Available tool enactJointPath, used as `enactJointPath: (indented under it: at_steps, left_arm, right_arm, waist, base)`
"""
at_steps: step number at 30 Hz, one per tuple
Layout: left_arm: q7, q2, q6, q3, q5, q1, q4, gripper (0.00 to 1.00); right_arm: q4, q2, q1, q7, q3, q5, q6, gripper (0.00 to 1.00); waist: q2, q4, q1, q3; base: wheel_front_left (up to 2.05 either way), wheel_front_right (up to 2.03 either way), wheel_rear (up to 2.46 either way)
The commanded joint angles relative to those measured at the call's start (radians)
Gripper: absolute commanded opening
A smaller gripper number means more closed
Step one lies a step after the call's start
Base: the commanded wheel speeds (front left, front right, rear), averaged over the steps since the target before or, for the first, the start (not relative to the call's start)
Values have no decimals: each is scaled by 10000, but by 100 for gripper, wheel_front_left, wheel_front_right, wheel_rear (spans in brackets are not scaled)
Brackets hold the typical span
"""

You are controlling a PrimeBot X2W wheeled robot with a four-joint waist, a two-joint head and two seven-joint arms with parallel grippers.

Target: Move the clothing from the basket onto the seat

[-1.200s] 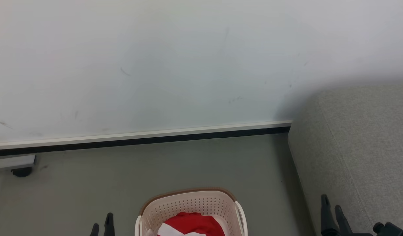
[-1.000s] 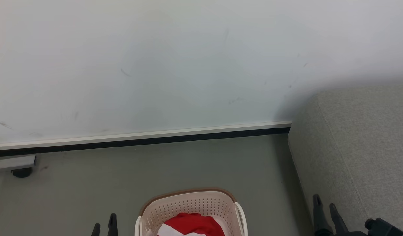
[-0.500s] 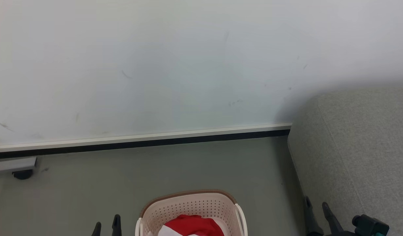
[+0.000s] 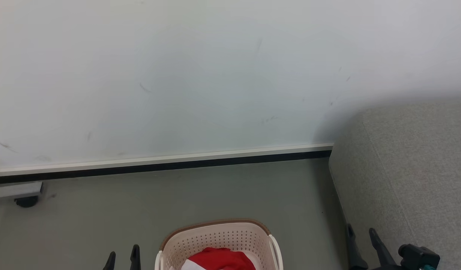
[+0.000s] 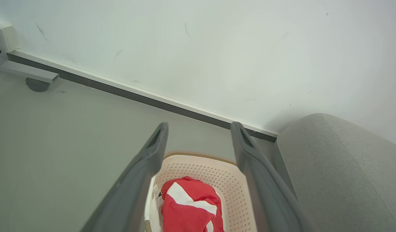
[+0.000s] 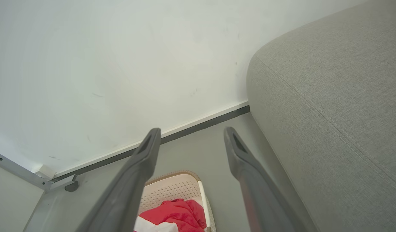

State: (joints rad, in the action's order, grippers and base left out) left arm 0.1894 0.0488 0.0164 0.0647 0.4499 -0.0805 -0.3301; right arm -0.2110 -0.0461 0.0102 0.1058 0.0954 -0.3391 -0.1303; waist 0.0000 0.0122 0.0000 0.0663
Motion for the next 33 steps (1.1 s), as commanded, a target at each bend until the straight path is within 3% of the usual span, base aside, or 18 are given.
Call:
enactJointPath:
  at_steps: [1,18,33]
  left_arm:
    - [108,46,29,-21,-218,-73,6,100]
    - [485,41,-256,51,-982,59,143,100]
    - [292,36,-905,371,-1079,679,971,100]
  right_arm:
    - [63,-55,-118,75,72,252,-5,100]
    - [63,-59,-139,411,377,1179,-7,100]
    - [-132,-60,-73,762,405,1479,-6,100]
  waist:
    - [0,-2,0,6]
    - [0,-77,0,193]
    - [0,-16,0,324]
  base:
    - [0,0,0]
    - [0,0,0]
    - [0,0,0]
